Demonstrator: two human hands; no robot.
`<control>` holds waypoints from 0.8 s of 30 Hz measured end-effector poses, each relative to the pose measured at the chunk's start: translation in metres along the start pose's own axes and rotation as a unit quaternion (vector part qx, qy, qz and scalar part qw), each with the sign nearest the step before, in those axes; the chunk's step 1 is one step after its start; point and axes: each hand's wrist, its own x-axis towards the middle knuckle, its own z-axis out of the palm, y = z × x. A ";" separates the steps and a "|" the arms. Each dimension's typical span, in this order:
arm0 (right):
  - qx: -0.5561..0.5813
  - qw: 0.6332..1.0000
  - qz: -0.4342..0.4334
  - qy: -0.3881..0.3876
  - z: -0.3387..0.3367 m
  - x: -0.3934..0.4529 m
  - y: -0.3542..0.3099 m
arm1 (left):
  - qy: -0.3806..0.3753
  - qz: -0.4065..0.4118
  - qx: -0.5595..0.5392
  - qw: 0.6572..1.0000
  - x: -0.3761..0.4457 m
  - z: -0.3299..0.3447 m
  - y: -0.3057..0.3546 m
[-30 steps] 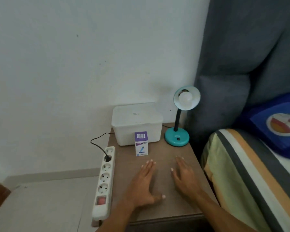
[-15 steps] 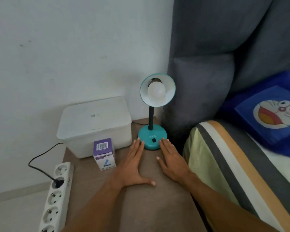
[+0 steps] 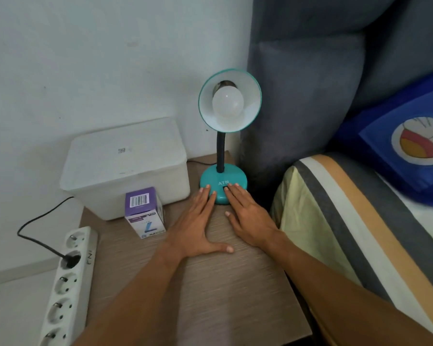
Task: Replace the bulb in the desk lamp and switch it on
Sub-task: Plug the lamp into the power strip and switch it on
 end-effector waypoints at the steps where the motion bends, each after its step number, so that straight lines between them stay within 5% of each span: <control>1: 0.002 1.000 0.001 0.000 0.000 0.000 0.000 | -0.002 0.000 -0.001 1.000 0.000 0.000 0.000; 24: 0.039 0.998 0.024 0.035 0.003 -0.001 -0.002 | 0.020 -0.010 -0.022 1.000 0.001 -0.001 0.002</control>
